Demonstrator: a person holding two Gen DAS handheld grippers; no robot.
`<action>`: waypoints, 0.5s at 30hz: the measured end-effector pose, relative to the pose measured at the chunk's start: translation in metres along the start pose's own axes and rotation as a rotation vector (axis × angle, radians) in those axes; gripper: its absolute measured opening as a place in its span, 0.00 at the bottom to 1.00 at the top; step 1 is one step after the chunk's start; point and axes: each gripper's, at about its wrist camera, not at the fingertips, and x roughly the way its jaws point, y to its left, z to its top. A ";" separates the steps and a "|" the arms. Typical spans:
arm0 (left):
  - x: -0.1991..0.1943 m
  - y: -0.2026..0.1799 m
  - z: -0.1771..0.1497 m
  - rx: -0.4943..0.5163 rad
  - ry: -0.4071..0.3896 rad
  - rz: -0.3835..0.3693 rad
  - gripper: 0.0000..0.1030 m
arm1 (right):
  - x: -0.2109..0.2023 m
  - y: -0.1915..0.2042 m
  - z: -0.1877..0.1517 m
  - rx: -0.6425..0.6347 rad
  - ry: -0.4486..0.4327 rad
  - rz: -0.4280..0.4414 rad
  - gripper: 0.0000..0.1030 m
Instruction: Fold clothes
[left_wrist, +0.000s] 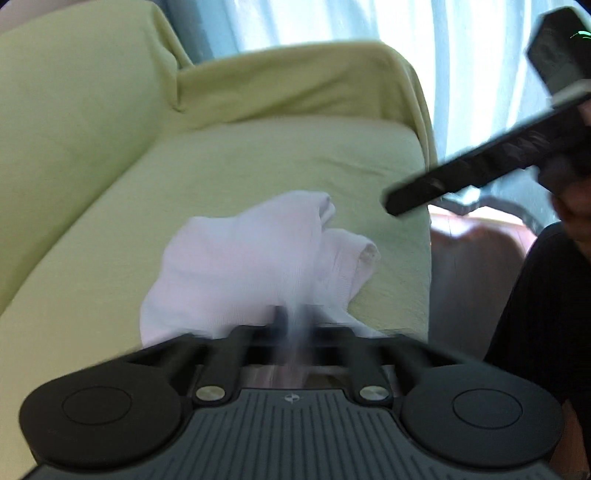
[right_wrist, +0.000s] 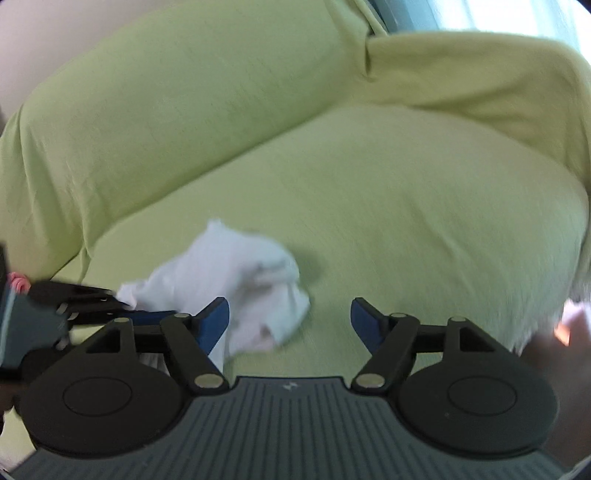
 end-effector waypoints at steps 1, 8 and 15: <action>-0.001 0.009 0.005 -0.027 -0.022 0.020 0.02 | 0.000 -0.001 -0.004 0.000 0.007 0.004 0.68; -0.030 0.120 0.004 -0.241 -0.088 0.246 0.02 | 0.016 0.021 -0.004 -0.117 0.038 0.047 0.68; -0.030 0.183 -0.033 -0.288 0.038 0.346 0.05 | 0.024 0.057 -0.018 -0.280 0.093 0.135 0.68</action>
